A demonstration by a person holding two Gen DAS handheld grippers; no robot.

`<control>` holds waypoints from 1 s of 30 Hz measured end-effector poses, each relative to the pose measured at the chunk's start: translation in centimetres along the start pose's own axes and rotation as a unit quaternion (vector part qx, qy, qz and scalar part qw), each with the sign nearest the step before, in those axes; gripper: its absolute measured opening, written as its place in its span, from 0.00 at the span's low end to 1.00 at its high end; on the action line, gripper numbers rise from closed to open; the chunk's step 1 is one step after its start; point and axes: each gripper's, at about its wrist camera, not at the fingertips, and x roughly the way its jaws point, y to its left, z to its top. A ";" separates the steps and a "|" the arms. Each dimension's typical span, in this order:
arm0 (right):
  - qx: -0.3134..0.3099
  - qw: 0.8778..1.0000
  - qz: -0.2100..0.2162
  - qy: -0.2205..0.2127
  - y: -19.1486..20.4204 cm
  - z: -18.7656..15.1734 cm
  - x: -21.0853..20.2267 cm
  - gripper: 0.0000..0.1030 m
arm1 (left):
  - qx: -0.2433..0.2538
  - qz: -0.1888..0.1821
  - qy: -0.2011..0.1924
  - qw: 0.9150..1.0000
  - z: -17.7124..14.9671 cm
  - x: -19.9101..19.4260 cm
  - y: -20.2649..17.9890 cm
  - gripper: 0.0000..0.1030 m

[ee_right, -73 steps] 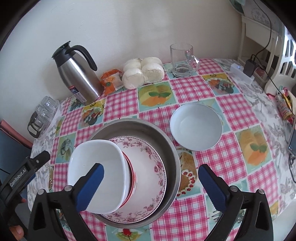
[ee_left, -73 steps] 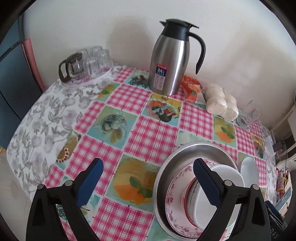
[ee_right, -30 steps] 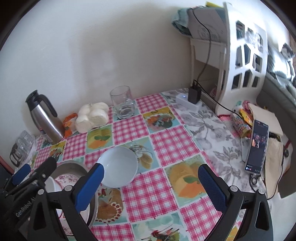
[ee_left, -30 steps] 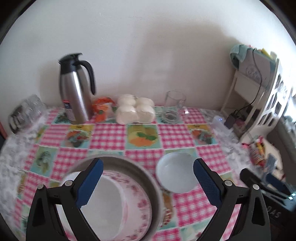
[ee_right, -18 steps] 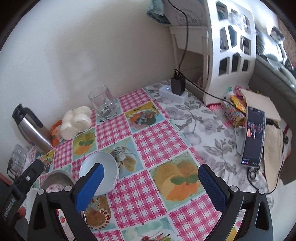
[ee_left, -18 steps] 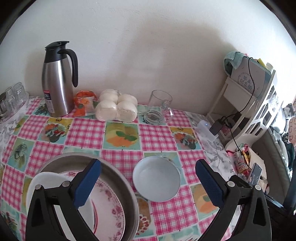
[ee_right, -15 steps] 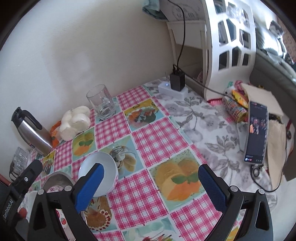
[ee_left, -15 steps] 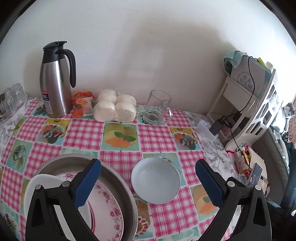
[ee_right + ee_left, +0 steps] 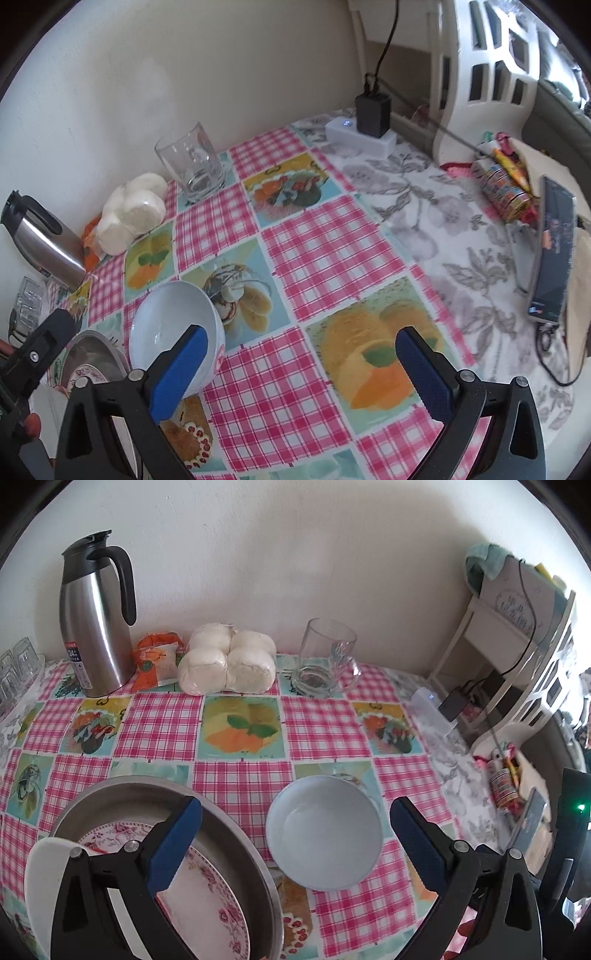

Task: Organize plates and bowls
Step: 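Move both open grippers toward the plain white round bowl, then close both grippers on the rim of the white round bowl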

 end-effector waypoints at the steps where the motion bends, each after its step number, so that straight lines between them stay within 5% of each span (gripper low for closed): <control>1: -0.001 1.000 0.005 0.004 0.2 0.0 0.5 1.00 | 0.000 0.005 0.002 1.000 0.1 0.3 0.0 0.99; 30: -0.046 0.998 0.034 0.038 5.4 -1.7 6.2 0.98 | 0.006 0.040 0.032 0.999 0.1 3.4 0.3 0.99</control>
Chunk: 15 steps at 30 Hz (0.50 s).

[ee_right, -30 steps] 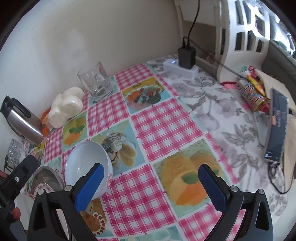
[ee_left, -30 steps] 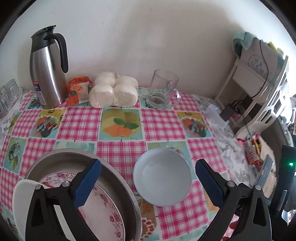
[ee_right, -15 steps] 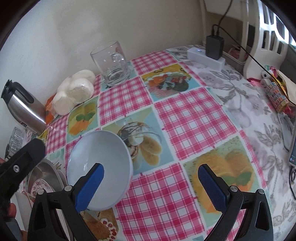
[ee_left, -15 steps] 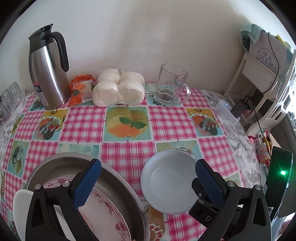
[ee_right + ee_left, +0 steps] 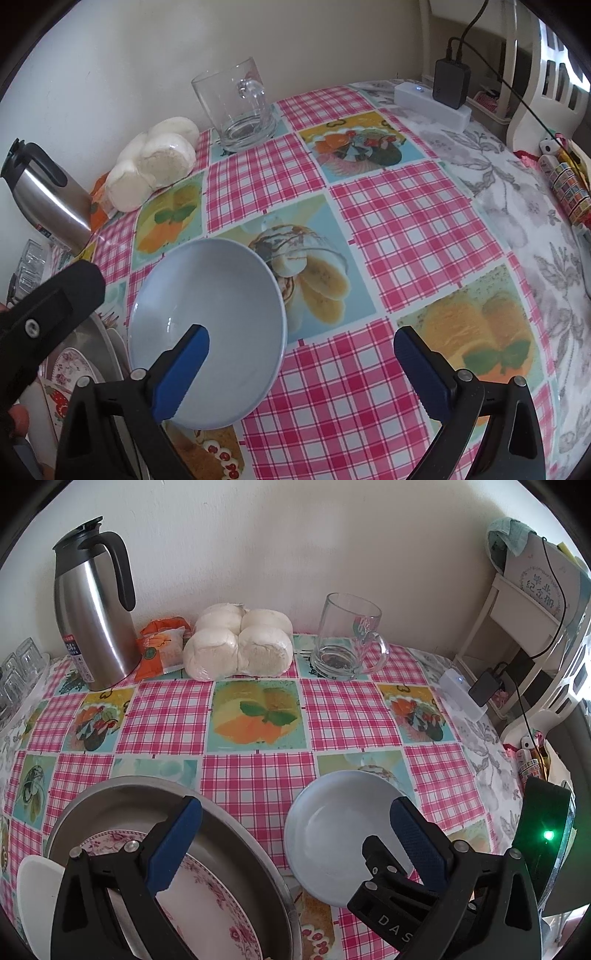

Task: Organize plates and bowls
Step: 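Close both grippers on the rim of the white round bowl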

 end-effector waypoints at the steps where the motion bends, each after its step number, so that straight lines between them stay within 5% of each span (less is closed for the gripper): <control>1: 0.001 1.000 0.001 0.001 0.0 0.0 0.1 0.97 | 0.000 -0.001 0.000 1.000 0.0 0.0 0.0 0.99; 7: 0.005 1.000 0.012 0.001 -0.1 -0.2 0.5 0.72 | 0.003 -0.001 0.003 1.000 -0.1 0.2 0.0 0.99; 11: 0.014 0.999 0.032 -0.003 -0.5 -0.1 0.5 0.38 | 0.008 0.004 0.006 1.000 -0.1 0.4 -0.2 0.99; 15: 0.028 0.999 0.040 -0.002 -1.7 -0.1 0.6 0.30 | 0.020 0.009 0.013 1.000 -0.3 0.7 -0.7 0.98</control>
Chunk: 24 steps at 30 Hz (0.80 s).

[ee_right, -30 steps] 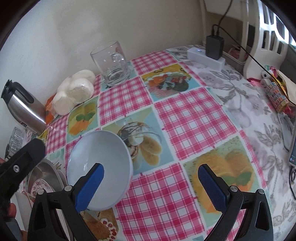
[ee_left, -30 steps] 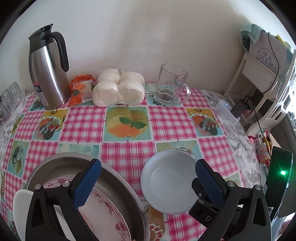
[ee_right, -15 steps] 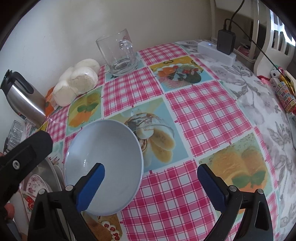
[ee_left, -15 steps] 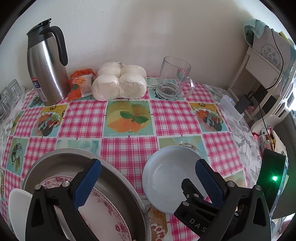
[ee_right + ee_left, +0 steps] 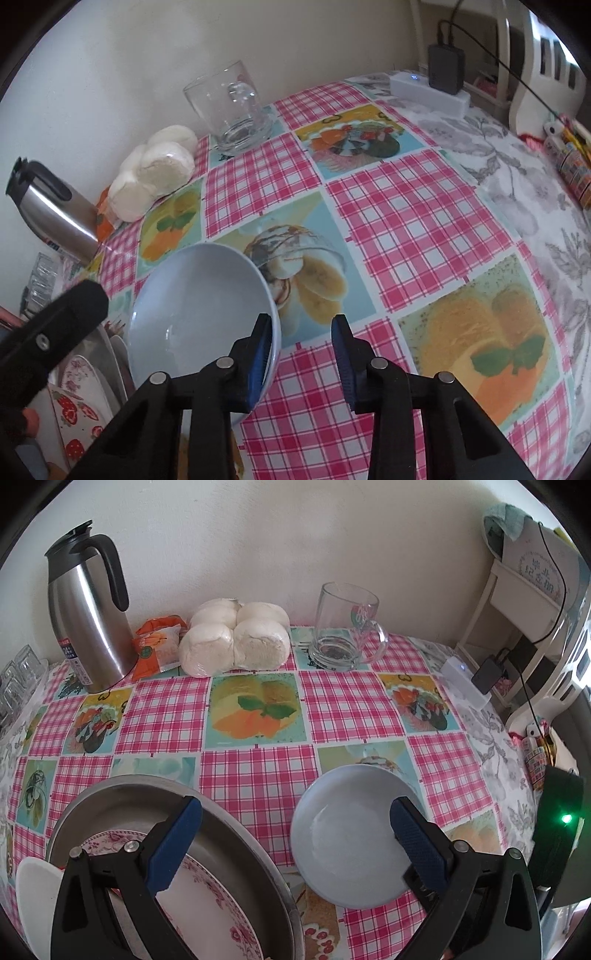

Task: Organize plates and bowls
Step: 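Close both grippers on the rim of the white round bowl, then lift the white round bowl with both grippers and carry it over the basin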

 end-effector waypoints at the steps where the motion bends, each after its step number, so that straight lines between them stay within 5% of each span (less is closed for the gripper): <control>1: 0.001 1.000 0.005 0.000 -0.2 0.1 -0.1 0.29 | 0.002 -0.002 0.003 1.000 -0.1 0.1 -0.2 0.98; 15: 0.016 1.000 0.014 0.001 -4.4 0.8 -0.8 0.27 | 0.041 0.010 0.039 0.998 -1.6 2.9 -3.3 0.97; 20: 0.029 0.999 0.025 0.009 -5.1 0.7 -0.7 0.27 | 0.052 -0.016 0.049 0.997 -1.8 3.6 -4.0 0.82; 24: 0.027 0.999 0.028 0.009 -5.1 0.7 -0.6 0.27 | 0.047 -0.036 0.069 0.996 -2.2 4.8 -4.3 0.58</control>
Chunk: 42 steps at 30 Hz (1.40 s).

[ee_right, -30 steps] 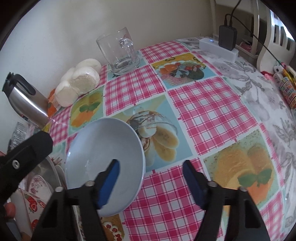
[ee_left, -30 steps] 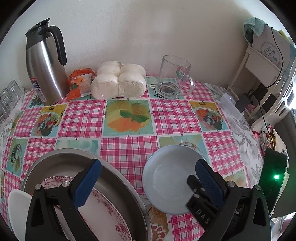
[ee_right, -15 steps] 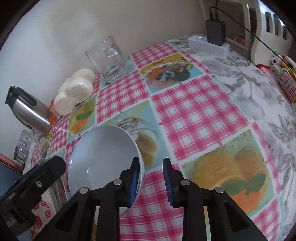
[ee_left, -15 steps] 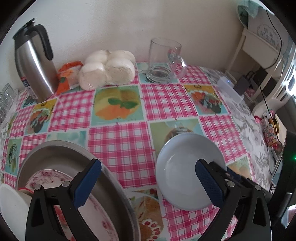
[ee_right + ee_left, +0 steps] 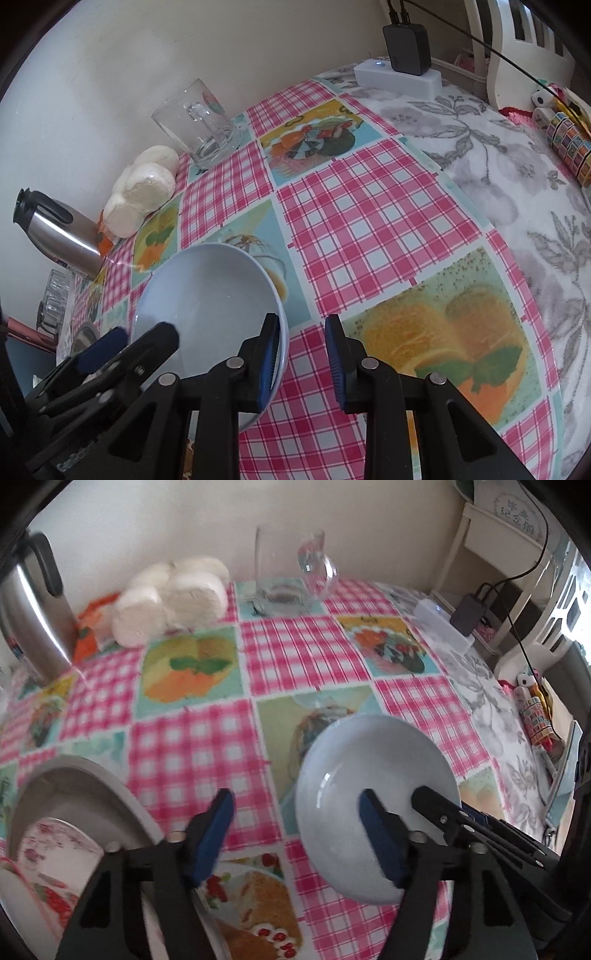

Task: Organize plates and bowls
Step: 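Lift the white round bowl with both grippers and carry it over the basin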

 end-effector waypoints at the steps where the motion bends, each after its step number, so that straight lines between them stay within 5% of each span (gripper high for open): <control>1: 0.001 1.000 0.001 0.001 0.0 0.0 0.0 0.27 | 0.000 -0.004 0.006 1.000 -0.1 0.4 0.0 0.49; 6: 0.001 1.000 0.011 0.004 0.2 -0.2 0.3 0.27 | 0.016 0.000 0.006 1.000 -0.3 1.0 -0.7 0.25; 10: -0.004 0.999 0.039 0.007 0.8 -0.4 0.3 0.25 | 0.010 -0.023 0.005 1.000 -0.4 0.9 -0.4 0.18; 17: 0.003 0.999 0.032 0.013 0.8 -0.7 -0.5 0.25 | 0.008 -0.036 -0.016 0.999 -0.1 -1.9 -0.3 0.18; 27: -0.020 0.998 0.039 -0.042 5.4 -0.3 -8.0 0.25 | -0.002 -0.029 -0.067 0.997 0.0 -9.9 1.7 0.18; 42: -0.102 0.989 0.093 -0.045 18.3 -5.0 -12.1 0.25 | -0.114 -0.007 -0.102 0.988 -4.0 -19.1 13.4 0.18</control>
